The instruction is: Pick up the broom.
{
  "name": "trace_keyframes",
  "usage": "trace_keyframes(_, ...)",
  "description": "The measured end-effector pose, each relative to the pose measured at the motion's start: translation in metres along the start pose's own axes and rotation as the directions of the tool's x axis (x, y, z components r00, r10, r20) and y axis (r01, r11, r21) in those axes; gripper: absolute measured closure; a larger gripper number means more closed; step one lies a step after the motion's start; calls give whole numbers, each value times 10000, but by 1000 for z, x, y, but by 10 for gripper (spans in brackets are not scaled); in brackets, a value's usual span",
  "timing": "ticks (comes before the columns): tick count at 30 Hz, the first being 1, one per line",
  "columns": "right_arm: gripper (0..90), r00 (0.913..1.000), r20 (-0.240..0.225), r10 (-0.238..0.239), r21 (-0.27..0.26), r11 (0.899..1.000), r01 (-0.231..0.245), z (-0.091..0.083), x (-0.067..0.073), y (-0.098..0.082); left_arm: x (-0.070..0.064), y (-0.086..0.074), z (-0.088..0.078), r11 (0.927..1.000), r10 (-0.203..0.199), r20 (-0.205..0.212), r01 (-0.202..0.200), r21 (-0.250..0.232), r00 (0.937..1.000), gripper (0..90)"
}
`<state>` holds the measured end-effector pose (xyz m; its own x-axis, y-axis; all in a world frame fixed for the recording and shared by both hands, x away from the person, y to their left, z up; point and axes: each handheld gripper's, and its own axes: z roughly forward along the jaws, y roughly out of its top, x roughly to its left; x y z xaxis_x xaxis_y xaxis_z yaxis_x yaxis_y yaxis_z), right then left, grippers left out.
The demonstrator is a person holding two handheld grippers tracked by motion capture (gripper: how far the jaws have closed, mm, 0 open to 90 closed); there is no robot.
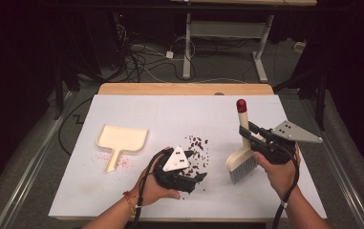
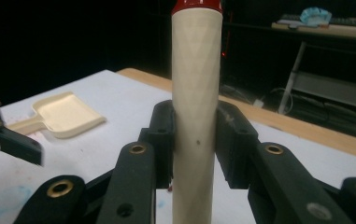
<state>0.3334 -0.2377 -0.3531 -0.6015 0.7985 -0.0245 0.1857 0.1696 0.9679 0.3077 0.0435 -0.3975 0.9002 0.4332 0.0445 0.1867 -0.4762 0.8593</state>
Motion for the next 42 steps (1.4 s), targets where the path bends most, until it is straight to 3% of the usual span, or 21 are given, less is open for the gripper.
trace_keyframes(4,704,9996,103,-271,-227,9994,274,7,14,3,-4,11,13,9999,83,53,-82,-149,10000,234)
trace_keyframes(6,704,9996,62,-282,-396,9988,284,15,26,5,-4,18,26,9998,29,-116,-31,-220,9999,236)
trace_keyframes(12,703,9990,-140,-424,-580,9975,415,26,49,10,8,16,36,9936,-908,12,907,-670,9959,313)
trace_keyframes(14,703,9988,-326,-358,-665,9972,335,27,54,11,12,15,34,9929,-987,-173,973,-679,9950,346)
trace_keyframes(16,702,9977,-500,-460,-664,9969,427,28,59,12,15,13,31,9910,-1104,-54,1097,-771,9939,407)
trace_keyframes(18,702,9969,-551,-570,-679,9963,532,28,63,12,18,11,27,9912,-1047,13,1045,-809,9945,507)
trace_keyframes(24,698,9942,-845,-671,-647,9960,617,23,66,11,25,5,17,9956,-792,305,806,-477,9964,637)
trace_keyframes(27,652,9827,-1607,-917,-612,9947,828,20,61,13,30,4,8,9995,-277,547,287,-161,9981,651)
trace_keyframes(29,580,9635,-2324,-1327,-536,9909,1235,16,54,14,32,2,1,10000,42,808,-47,58,9967,651)
trace_keyframes(31,527,9313,-3189,-1759,-135,9834,1812,14,45,15,34,-1,-7,9989,378,1145,-405,217,9927,651)
trace_keyframes(33,496,8904,-4065,-2047,235,9719,2342,13,35,15,37,-5,-16,9968,701,1727,-758,263,9825,651)
trace_keyframes(35,471,8615,-4618,-2110,619,9613,2686,15,29,11,38,-8,-23,9940,941,2084,-1035,348,9735,651)
trace_keyframes(36,469,8365,-5053,-2119,830,9529,2916,18,28,8,39,-10,-26,9921,1075,2341,-1195,374,9662,651)
trace_keyframes(38,442,8015,-5520,-2299,1212,9289,3499,24,31,2,38,-13,-31,9901,1192,2593,-1342,410,9584,650)
trace_keyframes(40,442,7489,-6193,-2358,1503,9006,4078,31,41,-4,37,-15,-34,9887,1278,2920,-1451,380,9478,651)
trace_keyframes(41,442,7251,-6439,-2441,1562,8858,4369,35,46,-7,37,-15,-34,9887,1278,2920,-1451,380,9478,651)
trace_keyframes(42,451,7034,-6666,-2466,1628,8728,4602,38,52,-10,37,-16,-36,9875,1348,3210,-1537,342,9374,650)
